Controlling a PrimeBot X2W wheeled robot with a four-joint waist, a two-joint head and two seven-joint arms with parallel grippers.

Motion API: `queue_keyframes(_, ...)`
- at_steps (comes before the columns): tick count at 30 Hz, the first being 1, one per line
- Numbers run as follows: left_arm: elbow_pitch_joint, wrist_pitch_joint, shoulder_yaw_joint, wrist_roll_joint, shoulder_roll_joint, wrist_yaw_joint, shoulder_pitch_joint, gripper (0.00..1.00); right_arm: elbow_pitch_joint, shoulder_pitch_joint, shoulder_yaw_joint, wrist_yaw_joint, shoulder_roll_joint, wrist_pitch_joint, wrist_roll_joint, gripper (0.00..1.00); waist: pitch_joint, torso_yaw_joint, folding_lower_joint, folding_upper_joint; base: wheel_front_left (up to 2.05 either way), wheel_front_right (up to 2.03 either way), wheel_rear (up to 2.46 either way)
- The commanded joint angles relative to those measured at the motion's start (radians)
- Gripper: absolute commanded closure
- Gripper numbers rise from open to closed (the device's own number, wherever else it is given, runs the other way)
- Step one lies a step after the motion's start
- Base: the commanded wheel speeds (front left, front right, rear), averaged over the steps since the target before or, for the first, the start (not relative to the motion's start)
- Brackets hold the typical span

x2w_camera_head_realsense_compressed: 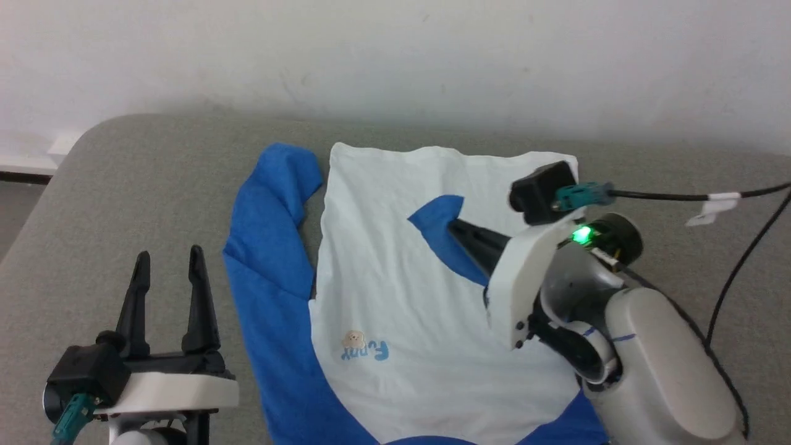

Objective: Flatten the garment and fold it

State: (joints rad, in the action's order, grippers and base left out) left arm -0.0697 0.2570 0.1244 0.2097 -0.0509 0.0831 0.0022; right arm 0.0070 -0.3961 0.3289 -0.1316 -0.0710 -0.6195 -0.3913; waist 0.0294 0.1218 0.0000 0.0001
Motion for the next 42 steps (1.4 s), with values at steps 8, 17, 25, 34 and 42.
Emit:
queue_keyframes(8,0.011,0.005,-0.014,0.001,0.001,0.007,-0.007,0.0,0.207,-0.074,0.2,0.001,0.019,0.07,-0.045,1.0,0.041,0.116,0.0,-0.0001,0.0,0.0,0.0)
queue_keyframes(17,0.014,0.005,-0.014,0.013,0.001,-0.003,-0.006,0.0,0.33,-0.101,0.337,0.001,0.02,0.079,-0.164,0.0,0.061,0.125,0.0,-0.0001,0.0,0.0,0.0)
queue_keyframes(25,0.017,0.005,0.0,0.003,0.001,-0.001,-0.016,0.0,0.231,-0.124,0.059,0.001,0.005,0.241,-0.21,0.0,0.043,0.08,0.0,-0.0001,0.0,0.0,0.0)
queue_keyframes(34,0.027,0.005,0.015,0.004,0.001,0.005,-0.008,0.0,0.094,0.07,-0.495,0.001,0.011,0.395,-0.081,0.0,0.021,0.037,0.0,-0.0001,0.0,0.0,0.0)
queue_keyframes(42,0.064,0.005,0.001,0.027,0.001,0.0,-0.005,0.0,0.034,0.264,-0.679,0.001,0.02,0.413,-0.044,0.0,0.003,0.02,0.0,-0.0001,0.0,0.0,0.0)
